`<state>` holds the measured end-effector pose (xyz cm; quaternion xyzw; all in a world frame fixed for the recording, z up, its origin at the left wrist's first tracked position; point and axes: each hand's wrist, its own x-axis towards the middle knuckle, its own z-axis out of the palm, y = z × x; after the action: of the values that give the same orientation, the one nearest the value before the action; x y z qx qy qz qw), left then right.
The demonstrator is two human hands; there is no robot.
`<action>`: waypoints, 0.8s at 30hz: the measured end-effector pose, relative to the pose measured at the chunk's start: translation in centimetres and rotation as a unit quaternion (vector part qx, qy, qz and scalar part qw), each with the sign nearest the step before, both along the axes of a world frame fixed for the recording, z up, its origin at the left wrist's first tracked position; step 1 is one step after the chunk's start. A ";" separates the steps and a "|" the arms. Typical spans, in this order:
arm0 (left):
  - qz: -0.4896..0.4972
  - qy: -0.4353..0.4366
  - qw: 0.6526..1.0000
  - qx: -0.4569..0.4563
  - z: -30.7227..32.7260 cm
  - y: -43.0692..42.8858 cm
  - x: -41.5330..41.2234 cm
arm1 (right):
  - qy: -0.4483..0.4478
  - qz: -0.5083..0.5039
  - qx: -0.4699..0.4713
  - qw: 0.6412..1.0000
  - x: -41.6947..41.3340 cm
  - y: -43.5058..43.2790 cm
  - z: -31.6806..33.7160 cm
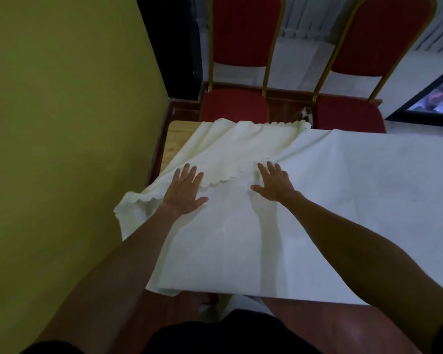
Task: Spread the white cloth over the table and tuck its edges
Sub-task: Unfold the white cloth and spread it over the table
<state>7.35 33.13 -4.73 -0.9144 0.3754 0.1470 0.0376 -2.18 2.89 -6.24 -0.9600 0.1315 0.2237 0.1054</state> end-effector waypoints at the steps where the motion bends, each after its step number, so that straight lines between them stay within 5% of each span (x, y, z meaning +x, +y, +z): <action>1: -0.003 -0.001 1.000 0.007 -0.5 -0.4 0.7 | 0.002 -0.002 0.002 1.000 0.8 -0.3 -0.3; 11: 0.039 0.043 0.998 0.005 -6.3 -3.2 5.3 | -0.002 -0.022 0.007 1.000 7.4 -2.7 -4.4; 17: 0.024 0.034 0.998 -0.047 -9.0 -2.0 6.3 | -0.017 -0.131 0.047 0.990 10.4 -1.6 -5.9; 24: 0.013 -0.013 0.997 -0.082 -9.9 -1.8 6.1 | -0.025 -0.140 0.025 0.989 11.1 0.2 -7.1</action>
<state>13.50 31.29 -14.59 -0.9208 0.3742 0.1048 -0.0342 8.96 3.06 -13.37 -0.9345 0.2565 0.1856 0.1627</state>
